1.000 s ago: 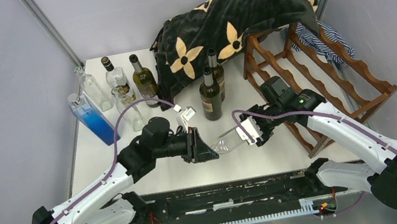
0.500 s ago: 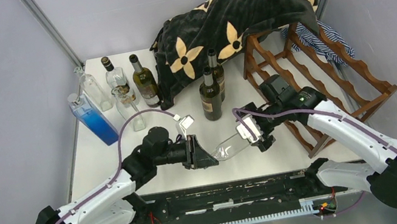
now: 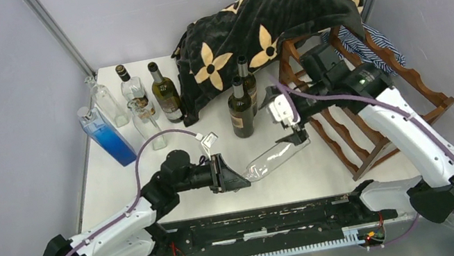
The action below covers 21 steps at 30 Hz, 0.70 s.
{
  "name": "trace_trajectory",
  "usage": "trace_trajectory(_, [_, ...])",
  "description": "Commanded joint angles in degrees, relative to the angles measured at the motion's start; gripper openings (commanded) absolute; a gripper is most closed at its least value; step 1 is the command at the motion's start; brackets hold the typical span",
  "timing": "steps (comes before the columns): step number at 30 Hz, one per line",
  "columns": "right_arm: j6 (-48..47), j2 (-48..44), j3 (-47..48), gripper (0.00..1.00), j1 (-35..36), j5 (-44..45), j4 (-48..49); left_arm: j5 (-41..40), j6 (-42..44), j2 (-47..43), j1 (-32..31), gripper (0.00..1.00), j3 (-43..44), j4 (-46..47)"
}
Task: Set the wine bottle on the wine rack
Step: Pick up the wine bottle from the center of the board, then place the wine bottle in the wine rack.
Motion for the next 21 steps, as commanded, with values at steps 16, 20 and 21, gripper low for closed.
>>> trace_trajectory(16, [26.07, 0.00, 12.11, 0.98, -8.72, 3.85, 12.14, -12.04, -2.19, 20.67, -14.21, 0.02, 7.16, 31.41])
trace_trajectory(20, [26.38, -0.61, 10.89, 0.98, -9.76, 3.18, 12.96, -12.50, -2.35, 27.36, -15.77, 0.02, 9.43, 35.27])
trace_trajectory(21, [26.46, -0.82, 10.73, 0.98, -10.06, 3.08, 13.09, -12.39, -2.41, 28.93, -16.13, 0.02, 10.17, 35.76])
